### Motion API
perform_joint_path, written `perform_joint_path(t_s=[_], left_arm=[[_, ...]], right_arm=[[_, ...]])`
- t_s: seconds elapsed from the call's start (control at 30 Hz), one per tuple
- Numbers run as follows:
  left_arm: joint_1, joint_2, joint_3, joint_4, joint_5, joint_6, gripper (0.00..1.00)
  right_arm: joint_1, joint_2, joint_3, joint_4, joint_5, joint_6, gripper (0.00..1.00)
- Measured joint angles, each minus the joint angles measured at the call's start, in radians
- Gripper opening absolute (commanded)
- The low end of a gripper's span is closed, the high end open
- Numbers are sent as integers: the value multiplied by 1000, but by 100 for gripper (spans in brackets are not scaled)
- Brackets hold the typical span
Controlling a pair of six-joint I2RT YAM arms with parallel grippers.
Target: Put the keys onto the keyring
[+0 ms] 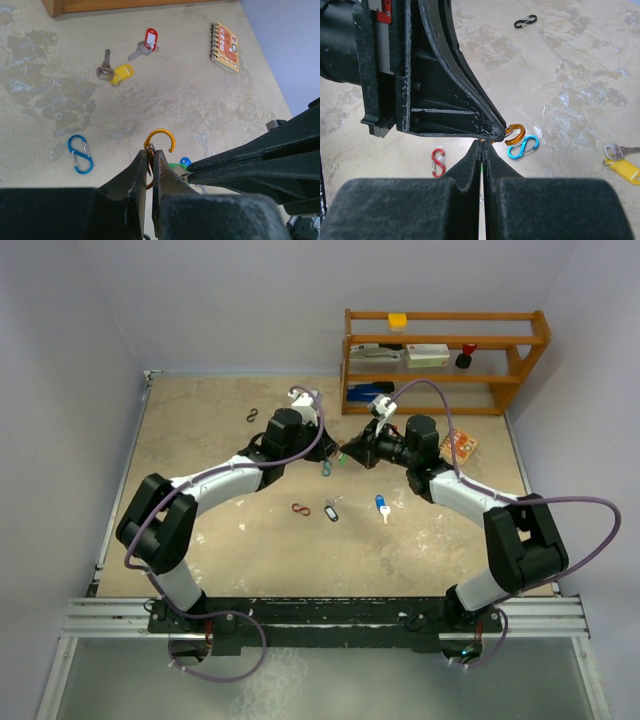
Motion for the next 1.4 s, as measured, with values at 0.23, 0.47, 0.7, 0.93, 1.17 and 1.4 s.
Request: perform_joint_path(t_s=[0.23, 0.47, 0.7, 0.93, 1.17, 1.4], left_arm=[[0, 0, 11, -13, 23, 0, 0], [0, 0, 19, -33, 39, 3, 0], [0, 0, 19, -65, 51, 18, 0], [0, 0, 19, -76, 54, 22, 0], [0, 0, 26, -79, 61, 22, 0], [0, 0, 32, -81, 71, 22, 0]], right_arm=[[0, 6, 0, 0, -4, -6, 0], [0, 6, 0, 0, -1, -18, 0], [0, 9, 0, -2, 15, -34, 0], [0, 23, 0, -5, 20, -43, 0], [0, 24, 0, -8, 20, -45, 0], [0, 24, 0, -8, 23, -46, 0]])
